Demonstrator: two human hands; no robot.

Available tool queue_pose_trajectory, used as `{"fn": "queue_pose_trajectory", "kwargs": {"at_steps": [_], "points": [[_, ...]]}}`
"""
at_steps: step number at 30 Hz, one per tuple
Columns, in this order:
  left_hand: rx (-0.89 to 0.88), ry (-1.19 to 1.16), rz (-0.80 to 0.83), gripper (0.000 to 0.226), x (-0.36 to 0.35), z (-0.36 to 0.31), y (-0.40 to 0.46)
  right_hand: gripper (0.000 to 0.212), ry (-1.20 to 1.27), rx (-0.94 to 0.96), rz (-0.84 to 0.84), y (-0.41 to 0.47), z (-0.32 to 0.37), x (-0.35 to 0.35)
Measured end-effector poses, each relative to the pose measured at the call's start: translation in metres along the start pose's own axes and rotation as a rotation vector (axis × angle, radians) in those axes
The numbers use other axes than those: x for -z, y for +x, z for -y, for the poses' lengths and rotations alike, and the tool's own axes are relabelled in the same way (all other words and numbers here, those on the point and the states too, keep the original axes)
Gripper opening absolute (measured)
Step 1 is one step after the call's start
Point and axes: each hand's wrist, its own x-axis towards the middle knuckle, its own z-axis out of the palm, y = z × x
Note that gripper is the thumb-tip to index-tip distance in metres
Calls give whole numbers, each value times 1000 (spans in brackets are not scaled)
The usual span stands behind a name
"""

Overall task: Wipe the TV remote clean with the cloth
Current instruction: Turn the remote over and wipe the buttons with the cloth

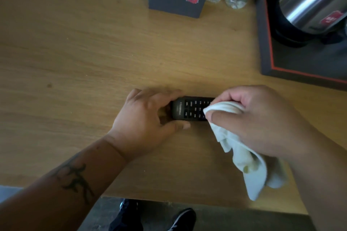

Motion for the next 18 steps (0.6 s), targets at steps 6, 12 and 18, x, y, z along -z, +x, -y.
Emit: {"fn": "queue_pose_trajectory", "kwargs": {"at_steps": [6,12,18], "points": [[113,-345,-37,68,0,-13,-6,7,86,50,-141,1,5,-2],[181,-583,-5,59,-2,-30,-11,9,-27,-8,-255,10,8,-2],[161,-494,16,42,-3,-25,-7,11,-98,102,-254,13,31,-23]]}}
